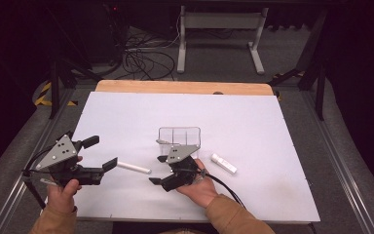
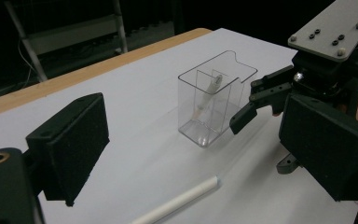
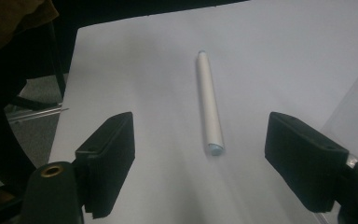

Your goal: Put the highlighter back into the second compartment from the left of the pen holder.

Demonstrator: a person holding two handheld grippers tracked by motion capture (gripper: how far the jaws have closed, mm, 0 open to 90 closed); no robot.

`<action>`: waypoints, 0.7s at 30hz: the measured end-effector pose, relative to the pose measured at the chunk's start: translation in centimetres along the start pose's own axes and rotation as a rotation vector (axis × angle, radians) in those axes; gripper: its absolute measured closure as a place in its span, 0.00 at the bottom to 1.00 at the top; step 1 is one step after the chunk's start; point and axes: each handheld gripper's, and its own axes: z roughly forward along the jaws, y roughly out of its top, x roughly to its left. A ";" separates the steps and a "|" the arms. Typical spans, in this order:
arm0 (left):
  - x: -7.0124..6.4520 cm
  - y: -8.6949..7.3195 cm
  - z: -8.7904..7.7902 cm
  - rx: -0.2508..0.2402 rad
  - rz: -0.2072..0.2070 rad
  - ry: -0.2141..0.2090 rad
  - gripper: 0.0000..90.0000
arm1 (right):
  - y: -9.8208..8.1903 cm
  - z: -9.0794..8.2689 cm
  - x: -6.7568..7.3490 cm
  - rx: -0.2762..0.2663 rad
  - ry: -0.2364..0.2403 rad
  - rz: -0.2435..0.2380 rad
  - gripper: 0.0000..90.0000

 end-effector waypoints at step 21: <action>0.2 -0.1 0.0 -0.001 -0.003 0.003 0.10 | -0.4 3.7 -0.3 0.057 -0.025 -0.018 0.40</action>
